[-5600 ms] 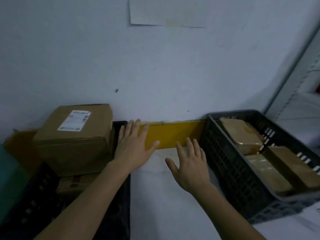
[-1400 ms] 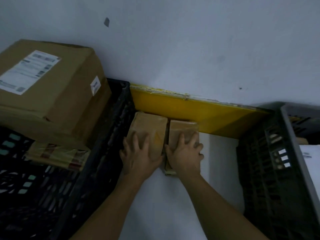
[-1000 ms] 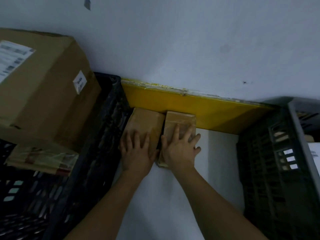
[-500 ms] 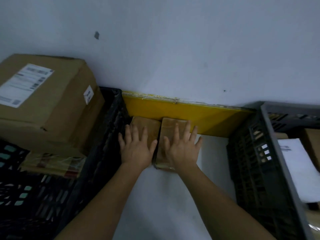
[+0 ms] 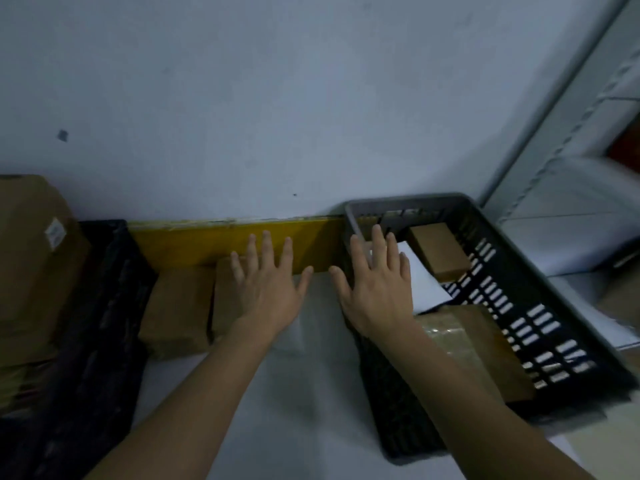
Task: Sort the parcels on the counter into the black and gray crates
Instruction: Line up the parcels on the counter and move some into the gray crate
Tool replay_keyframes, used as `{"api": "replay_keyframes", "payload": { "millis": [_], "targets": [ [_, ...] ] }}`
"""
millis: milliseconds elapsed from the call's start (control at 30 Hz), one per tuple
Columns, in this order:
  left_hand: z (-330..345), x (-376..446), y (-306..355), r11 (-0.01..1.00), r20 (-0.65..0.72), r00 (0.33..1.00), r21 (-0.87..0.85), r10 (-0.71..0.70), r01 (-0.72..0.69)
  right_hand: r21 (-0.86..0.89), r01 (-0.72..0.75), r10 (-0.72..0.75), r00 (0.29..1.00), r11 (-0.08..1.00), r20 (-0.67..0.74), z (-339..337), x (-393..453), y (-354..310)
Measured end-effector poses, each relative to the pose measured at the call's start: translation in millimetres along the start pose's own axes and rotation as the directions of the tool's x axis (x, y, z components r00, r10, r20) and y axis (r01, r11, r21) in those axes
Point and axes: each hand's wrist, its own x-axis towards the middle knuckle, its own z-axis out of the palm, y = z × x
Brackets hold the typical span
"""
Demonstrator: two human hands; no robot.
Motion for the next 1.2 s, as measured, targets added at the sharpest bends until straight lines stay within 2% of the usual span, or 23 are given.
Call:
{"api": "replay_keyframes", "payload": {
  "millis": [100,167,267,400,467,567,667,833,933,1067,1133,1200],
  "targets": [
    [-6,-9,44,0.997,0.011,0.997,-0.033,0.075,-0.074,0.028,-0.067,0.067,0.997,0.997,-0.024,-12,-14,52],
    [-9,-15,71,0.992,0.01,0.993,-0.049,0.119,-0.119,0.031,-0.111,0.109,0.992,0.993,0.066,-15,-22,90],
    [-8,-24,110,0.984,0.002,0.986,-0.066,0.168,-0.168,0.028,-0.083,0.074,0.967,0.996,0.245,-10,-31,146],
    [1,-36,161,0.982,-0.011,0.986,-0.082,0.169,-0.169,0.097,-0.067,0.005,0.846,0.993,0.533,0,-33,206],
    [7,-42,181,0.984,-0.003,0.988,-0.092,0.153,-0.152,0.088,0.039,-0.085,0.788,0.995,0.61,4,-32,225],
    [18,-51,202,0.986,0.054,0.986,-0.065,0.155,-0.151,0.079,0.235,-0.237,0.784,0.969,0.574,8,-30,244],
    [27,-64,214,0.984,0.112,0.978,-0.014,0.177,-0.176,0.27,0.247,-0.36,0.755,0.931,0.549,9,-29,256],
    [33,-81,220,0.988,0.145,0.979,0.018,0.147,-0.151,0.544,-0.012,-0.397,0.671,0.839,0.626,19,-25,262],
    [39,-86,217,0.991,0.162,0.978,0.013,0.128,-0.132,0.658,-0.216,-0.415,0.626,0.721,0.66,23,-26,263],
    [40,-89,217,0.992,0.125,0.987,-0.089,0.097,-0.086,0.73,-0.298,-0.378,0.701,0.615,0.604,14,-23,276],
    [35,-88,223,0.975,0.064,0.997,-0.222,0.045,-0.03,0.763,-0.311,-0.359,0.74,0.567,0.569,-3,-15,287],
    [25,-85,231,0.901,0.037,0.999,-0.433,0.016,0.002,0.783,-0.262,-0.369,0.768,0.564,0.523,-26,-7,298]
  ]
}}
